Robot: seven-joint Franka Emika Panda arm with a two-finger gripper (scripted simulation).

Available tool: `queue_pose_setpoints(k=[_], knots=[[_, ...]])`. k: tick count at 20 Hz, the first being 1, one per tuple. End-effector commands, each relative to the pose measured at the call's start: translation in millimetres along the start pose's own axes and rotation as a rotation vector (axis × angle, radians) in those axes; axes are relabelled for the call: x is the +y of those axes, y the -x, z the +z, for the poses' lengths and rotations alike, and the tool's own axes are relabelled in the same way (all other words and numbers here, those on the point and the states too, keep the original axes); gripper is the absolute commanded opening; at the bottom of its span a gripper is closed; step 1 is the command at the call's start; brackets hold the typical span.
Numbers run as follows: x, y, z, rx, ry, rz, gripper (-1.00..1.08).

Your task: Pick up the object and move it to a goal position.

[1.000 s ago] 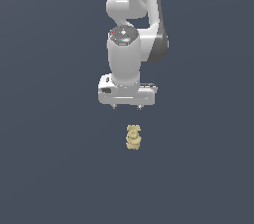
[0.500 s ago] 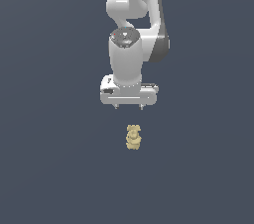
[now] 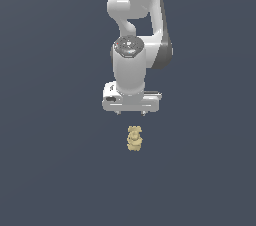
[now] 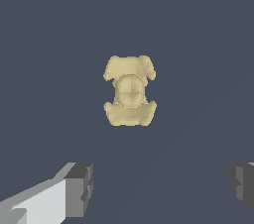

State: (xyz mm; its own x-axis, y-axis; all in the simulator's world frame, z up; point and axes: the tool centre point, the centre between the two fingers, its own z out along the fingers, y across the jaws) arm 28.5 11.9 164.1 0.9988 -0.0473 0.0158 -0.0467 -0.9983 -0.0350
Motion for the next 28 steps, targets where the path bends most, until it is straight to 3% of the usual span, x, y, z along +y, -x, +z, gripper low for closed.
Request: queue_pose_setpoints(k=[1,13,28], knots=[[-2,-8,7,-0.003,0.005,-0.002,1.0],[-15,-48,45,-0.014,0.03,-0.013,1.0],[-17,-53,69,-0.017,0.034,-0.015,1.0]])
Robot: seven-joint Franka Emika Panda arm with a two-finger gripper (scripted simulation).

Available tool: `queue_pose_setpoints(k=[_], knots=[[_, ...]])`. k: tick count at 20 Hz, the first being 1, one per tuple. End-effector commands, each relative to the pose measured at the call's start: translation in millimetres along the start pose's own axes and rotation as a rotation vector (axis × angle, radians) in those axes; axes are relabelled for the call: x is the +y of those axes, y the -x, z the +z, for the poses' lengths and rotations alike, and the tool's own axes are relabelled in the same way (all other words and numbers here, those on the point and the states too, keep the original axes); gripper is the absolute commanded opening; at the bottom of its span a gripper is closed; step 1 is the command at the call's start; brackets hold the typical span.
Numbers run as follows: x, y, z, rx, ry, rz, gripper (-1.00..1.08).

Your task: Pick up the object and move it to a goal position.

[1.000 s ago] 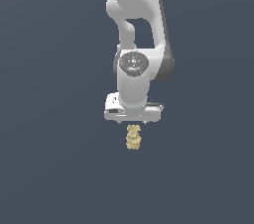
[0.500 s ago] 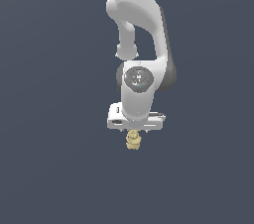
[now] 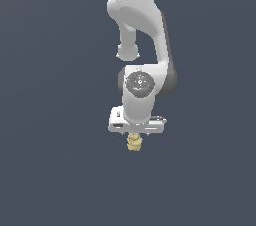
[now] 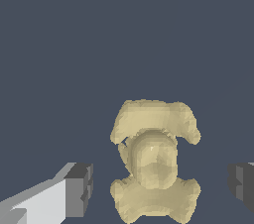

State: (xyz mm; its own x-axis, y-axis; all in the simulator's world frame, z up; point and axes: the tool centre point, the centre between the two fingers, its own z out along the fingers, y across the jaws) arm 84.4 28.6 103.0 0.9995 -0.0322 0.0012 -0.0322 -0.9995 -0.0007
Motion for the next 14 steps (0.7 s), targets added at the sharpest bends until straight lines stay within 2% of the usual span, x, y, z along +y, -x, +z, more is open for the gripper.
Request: queue_pose_setpoints(k=[1,6,12,13,14], knots=[[0,1,13,-0.002,0.0,0.0,1.0],[0,1,38,-0.001,0.001,0.0,1.0],[0,0,41,-0.001,0.001,0.0,1.0],[0,0,41,-0.001,0.001,0.0,-1.0],[0,0,41,-0.001,0.001,0.0,-1.0]])
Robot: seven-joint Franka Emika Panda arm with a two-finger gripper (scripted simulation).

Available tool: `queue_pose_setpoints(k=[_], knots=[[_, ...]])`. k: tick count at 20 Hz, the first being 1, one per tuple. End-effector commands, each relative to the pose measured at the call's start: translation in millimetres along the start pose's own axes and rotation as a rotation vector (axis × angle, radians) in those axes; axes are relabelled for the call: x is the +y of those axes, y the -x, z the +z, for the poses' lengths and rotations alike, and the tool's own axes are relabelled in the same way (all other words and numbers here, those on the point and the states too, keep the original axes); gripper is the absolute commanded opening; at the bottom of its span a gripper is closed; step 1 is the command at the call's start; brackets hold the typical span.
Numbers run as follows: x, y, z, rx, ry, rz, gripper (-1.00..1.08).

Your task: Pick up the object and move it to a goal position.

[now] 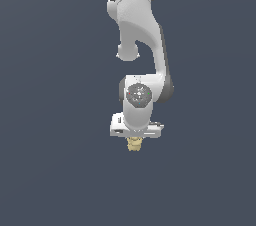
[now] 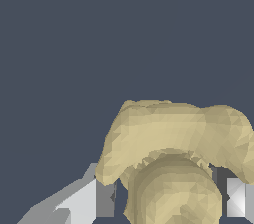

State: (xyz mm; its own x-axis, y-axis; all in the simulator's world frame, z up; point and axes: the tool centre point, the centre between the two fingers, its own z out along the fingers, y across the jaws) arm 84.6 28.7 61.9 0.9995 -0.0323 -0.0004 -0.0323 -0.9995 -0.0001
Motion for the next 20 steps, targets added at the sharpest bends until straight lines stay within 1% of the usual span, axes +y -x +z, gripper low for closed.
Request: queue_pose_setpoints(k=[1,12,16,20], knots=[[0,0,0,0.0,0.0,0.0,-1.0],[3,1,-1,0.0,0.0,0.0,-1.0],[17,4,-8,0.0,0.0,0.0,-1.0],[44,11,-21,0.0,0.0,0.0,-1.0]])
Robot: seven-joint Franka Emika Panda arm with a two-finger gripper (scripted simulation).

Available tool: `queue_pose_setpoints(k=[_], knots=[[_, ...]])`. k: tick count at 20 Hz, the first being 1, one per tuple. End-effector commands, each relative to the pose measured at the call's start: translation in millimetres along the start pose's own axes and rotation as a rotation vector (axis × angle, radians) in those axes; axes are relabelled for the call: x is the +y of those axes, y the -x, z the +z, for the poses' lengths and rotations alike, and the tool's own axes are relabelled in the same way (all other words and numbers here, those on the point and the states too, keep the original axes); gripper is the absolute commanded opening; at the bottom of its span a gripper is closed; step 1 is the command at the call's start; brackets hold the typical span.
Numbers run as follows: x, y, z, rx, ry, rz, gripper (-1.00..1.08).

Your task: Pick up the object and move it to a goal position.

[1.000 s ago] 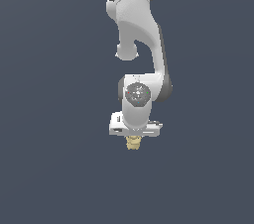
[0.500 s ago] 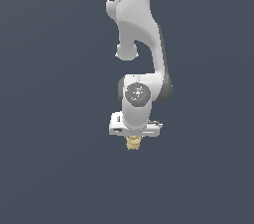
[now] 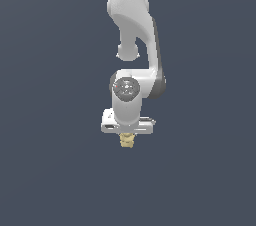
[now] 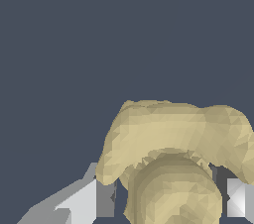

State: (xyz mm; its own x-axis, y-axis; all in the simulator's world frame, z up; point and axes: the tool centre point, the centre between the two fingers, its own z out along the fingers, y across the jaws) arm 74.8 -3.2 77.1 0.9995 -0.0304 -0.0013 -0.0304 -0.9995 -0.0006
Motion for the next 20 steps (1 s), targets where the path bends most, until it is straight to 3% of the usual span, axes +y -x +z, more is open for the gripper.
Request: queue_pose_setpoints(k=[1,12,20], knots=[[21,5,-10,0.001,0.0,0.002,-1.0],[124,29,-59,0.001,0.0,0.002,-1.0],[151,33,-72,0.001,0.0,0.002,-1.0]])
